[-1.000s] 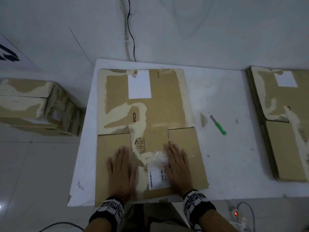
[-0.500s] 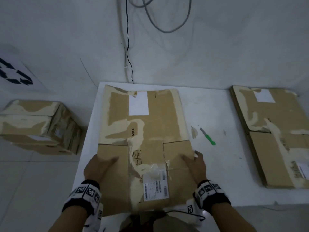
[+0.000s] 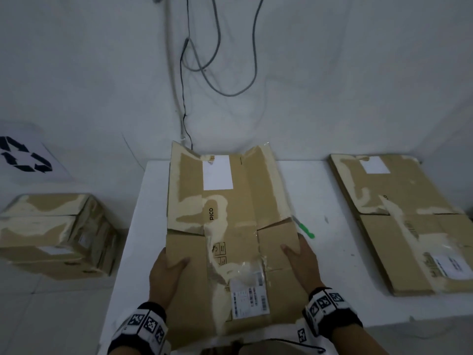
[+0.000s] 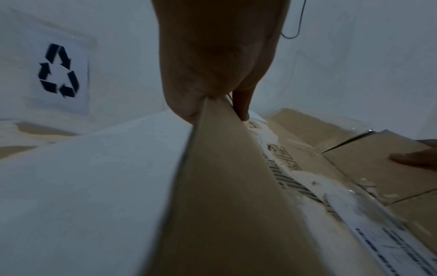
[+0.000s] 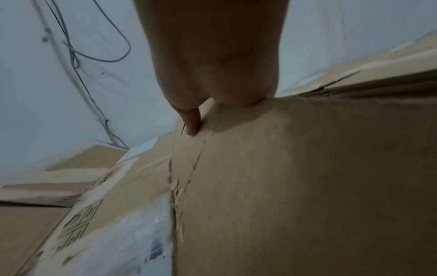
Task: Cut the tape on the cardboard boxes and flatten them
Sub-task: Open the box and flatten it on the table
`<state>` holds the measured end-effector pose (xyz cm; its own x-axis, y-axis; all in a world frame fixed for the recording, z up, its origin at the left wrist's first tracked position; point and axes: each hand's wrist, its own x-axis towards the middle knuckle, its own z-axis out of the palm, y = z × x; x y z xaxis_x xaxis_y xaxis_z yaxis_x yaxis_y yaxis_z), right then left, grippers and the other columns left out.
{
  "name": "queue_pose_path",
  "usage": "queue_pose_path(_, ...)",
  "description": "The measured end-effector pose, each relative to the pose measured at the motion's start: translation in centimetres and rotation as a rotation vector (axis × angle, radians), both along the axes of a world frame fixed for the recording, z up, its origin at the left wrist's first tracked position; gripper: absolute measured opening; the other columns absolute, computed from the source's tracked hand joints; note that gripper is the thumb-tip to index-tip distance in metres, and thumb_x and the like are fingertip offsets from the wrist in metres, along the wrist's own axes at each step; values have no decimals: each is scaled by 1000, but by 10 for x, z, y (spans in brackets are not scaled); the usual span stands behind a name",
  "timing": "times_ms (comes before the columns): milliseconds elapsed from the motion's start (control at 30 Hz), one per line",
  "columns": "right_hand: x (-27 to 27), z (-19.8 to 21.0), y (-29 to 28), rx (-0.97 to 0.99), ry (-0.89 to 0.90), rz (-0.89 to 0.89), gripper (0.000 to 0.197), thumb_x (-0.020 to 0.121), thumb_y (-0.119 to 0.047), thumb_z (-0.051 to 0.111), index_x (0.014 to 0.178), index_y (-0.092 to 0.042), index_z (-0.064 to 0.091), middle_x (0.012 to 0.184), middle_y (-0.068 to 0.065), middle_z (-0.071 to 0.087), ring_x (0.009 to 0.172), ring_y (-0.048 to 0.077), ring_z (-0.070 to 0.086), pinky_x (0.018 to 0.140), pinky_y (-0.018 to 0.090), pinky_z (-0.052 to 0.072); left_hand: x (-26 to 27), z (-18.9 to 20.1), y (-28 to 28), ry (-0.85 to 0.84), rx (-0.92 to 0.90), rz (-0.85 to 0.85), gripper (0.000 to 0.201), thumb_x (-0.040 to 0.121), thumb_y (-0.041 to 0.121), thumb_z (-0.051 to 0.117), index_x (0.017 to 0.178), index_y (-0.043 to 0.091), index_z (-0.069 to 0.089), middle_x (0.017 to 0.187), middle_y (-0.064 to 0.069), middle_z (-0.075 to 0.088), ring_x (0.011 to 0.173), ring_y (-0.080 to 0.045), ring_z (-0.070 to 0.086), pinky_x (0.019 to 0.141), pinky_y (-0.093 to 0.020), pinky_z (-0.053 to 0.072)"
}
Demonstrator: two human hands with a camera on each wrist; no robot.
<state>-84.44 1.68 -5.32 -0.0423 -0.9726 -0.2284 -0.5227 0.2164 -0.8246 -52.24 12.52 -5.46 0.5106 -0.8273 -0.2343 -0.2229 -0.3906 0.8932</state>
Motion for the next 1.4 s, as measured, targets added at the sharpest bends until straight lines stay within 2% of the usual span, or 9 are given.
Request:
queue_pose_path(133, -35, 25, -21, -77, 90, -64, 49, 93, -30, 65, 137, -14, 50, 128, 1, 60, 117, 21, 57, 101, 35, 44, -33, 19, -26, 19, -54, -38, 45, 83, 30, 74, 122, 15, 57, 111, -1, 64, 102, -22, 59, 92, -36, 46)
queue_pose_path(433, -158, 63, -57, -93, 74, -206, 39, 91, -26, 68, 127, -18, 56, 114, 1, 65, 105, 25, 61, 87, 37, 47, -150, 44, -90, 124, -143, -134, 41, 85, 26, 72, 122, 18, 56, 113, 1, 63, 104, -19, 58, 94, -33, 45)
queue_pose_path(600, -245, 71, -94, -127, 61, -213, 36, 91, -21, 68, 126, -17, 57, 108, 2, 65, 96, 22, 61, 77, 30, 44, -239, 42, -132, 145, -159, -141, 47, 85, 27, 72, 127, 16, 55, 118, 0, 63, 107, -20, 58, 97, -36, 45)
queue_pose_path(800, -377, 71, -150, -109, 136, -214, 41, 90, -25, 70, 127, -14, 58, 113, 6, 66, 103, 28, 61, 88, 37, 47, -364, 48, -177, 209, -156, -125, 43, 85, 23, 72, 124, 15, 56, 113, 0, 63, 105, -20, 59, 85, -26, 43)
queue_pose_path(933, -457, 70, -177, -74, 206, -222, 49, 88, -36, 70, 129, -15, 55, 120, 9, 65, 109, 33, 61, 98, 52, 46, -438, 52, -207, 240, -147, -137, 44, 85, 21, 72, 125, 14, 56, 117, -1, 63, 107, -20, 59, 95, -35, 48)
queue_pose_path(1033, -506, 70, -194, -72, 212, -214, 57, 79, -46, 68, 126, -15, 57, 118, 10, 65, 108, 33, 61, 98, 53, 46, -485, 51, -224, 239, -121, -145, 43, 85, 20, 71, 125, 15, 55, 116, -2, 64, 106, -20, 59, 97, -37, 47)
queue_pose_path(1100, -531, 70, -203, -46, 223, -209, 58, 81, -46, 69, 128, -13, 57, 121, 12, 64, 110, 35, 60, 100, 54, 45, -509, 48, -234, 264, -96, -141, 42, 85, 20, 71, 124, 17, 55, 116, -1, 63, 106, -20, 59, 97, -39, 47)
queue_pose_path(1233, -565, 56, -216, 20, 219, -212, 44, 89, -23, 71, 128, -8, 57, 123, 16, 63, 110, 36, 59, 98, 50, 45, -541, 31, -250, 261, -15, -148, 46, 84, 23, 73, 126, 14, 55, 118, -3, 62, 109, -22, 58, 98, -38, 47)
queue_pose_path(1400, -577, 37, -220, 86, 257, -221, 44, 90, -25, 69, 128, -7, 55, 121, 16, 61, 100, 30, 55, 91, 44, 45, -557, 7, -262, 227, 108, -131, 57, 85, 22, 72, 134, 8, 46, 128, -8, 56, 115, -26, 53, 96, -31, 43)
